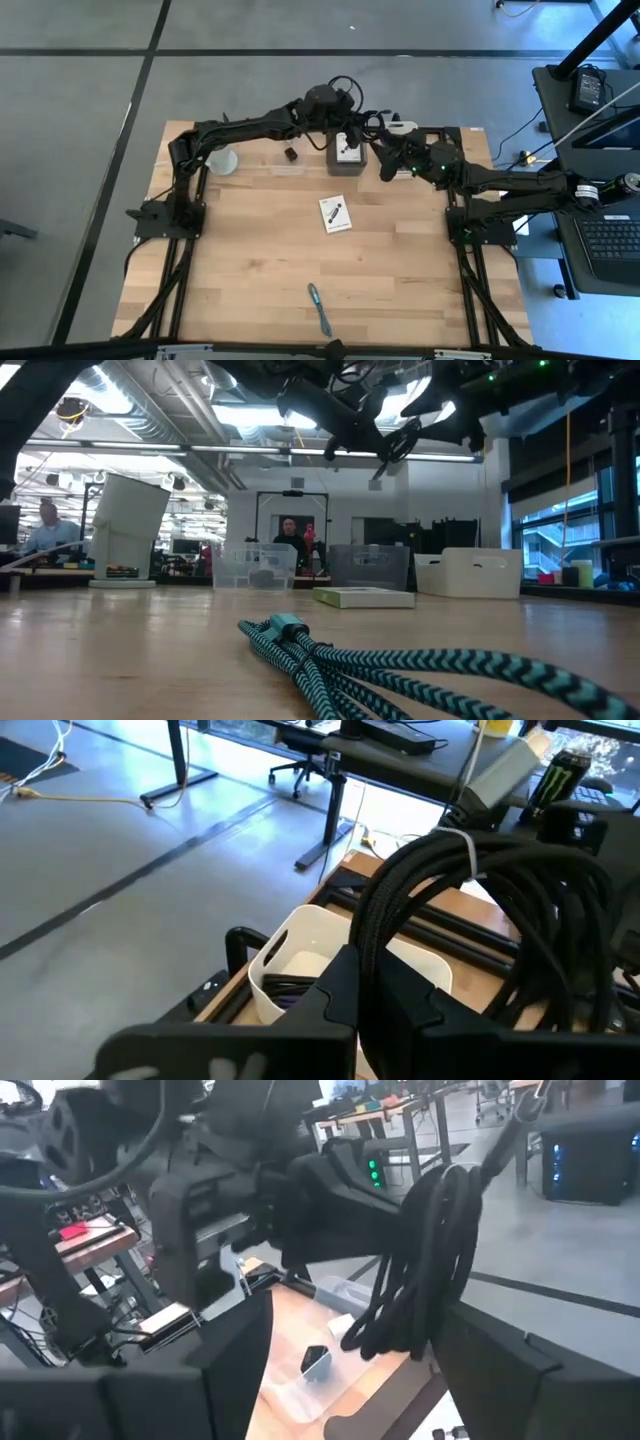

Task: Pick and place items into bin
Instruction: Put the black charger cable into the white bin

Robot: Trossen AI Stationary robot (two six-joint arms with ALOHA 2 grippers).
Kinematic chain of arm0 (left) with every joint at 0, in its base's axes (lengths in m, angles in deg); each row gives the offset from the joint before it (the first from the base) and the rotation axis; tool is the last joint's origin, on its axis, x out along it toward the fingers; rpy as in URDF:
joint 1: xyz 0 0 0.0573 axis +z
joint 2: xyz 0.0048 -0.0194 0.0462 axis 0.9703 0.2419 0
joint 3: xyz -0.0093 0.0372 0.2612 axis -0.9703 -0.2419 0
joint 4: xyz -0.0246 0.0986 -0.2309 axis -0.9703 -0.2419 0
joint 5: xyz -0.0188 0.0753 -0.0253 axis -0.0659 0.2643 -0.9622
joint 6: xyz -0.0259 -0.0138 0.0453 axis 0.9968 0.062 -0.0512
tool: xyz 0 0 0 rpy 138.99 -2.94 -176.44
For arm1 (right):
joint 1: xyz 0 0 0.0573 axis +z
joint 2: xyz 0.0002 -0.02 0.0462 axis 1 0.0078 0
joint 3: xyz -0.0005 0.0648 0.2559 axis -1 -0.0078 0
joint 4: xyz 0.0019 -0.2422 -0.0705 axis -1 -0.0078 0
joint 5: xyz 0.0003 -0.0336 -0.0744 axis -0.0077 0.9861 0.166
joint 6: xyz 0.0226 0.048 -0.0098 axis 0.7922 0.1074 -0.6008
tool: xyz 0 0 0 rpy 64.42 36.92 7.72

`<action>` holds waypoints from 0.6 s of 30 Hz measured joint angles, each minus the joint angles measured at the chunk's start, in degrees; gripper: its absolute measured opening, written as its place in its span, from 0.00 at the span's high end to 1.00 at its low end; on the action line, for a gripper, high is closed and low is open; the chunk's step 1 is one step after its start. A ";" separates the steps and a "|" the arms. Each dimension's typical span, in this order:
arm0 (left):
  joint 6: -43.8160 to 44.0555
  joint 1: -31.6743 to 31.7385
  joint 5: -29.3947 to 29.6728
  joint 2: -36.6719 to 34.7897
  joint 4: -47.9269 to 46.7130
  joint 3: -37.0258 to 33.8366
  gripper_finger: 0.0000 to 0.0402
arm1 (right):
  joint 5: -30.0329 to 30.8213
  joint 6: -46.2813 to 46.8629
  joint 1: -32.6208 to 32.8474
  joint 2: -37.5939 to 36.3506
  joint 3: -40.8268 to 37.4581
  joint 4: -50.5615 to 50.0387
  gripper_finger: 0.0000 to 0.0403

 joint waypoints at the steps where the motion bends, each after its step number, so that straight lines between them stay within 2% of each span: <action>1: 0.03 -0.13 0.15 -0.01 -0.01 0.00 0.98 | 0.01 0.03 -0.30 0.00 0.24 -0.32 0.33; 6: 0.05 -0.71 0.60 -0.02 -0.40 0.00 0.98 | 0.50 0.43 -1.60 -0.04 0.44 -2.37 0.36; 10: 1.64 -0.96 -0.31 -0.02 -0.98 0.00 0.98 | 4.52 1.84 -1.70 -0.04 0.44 -6.82 0.42; 14: 1.95 -1.13 -0.49 -0.03 -1.31 0.00 0.98 | 4.84 1.33 -1.70 -0.04 0.44 -6.54 0.51; 18: 1.85 -2.02 -0.44 -0.04 -0.95 0.00 0.98 | 4.82 -1.35 -2.00 -0.04 0.44 -6.58 0.66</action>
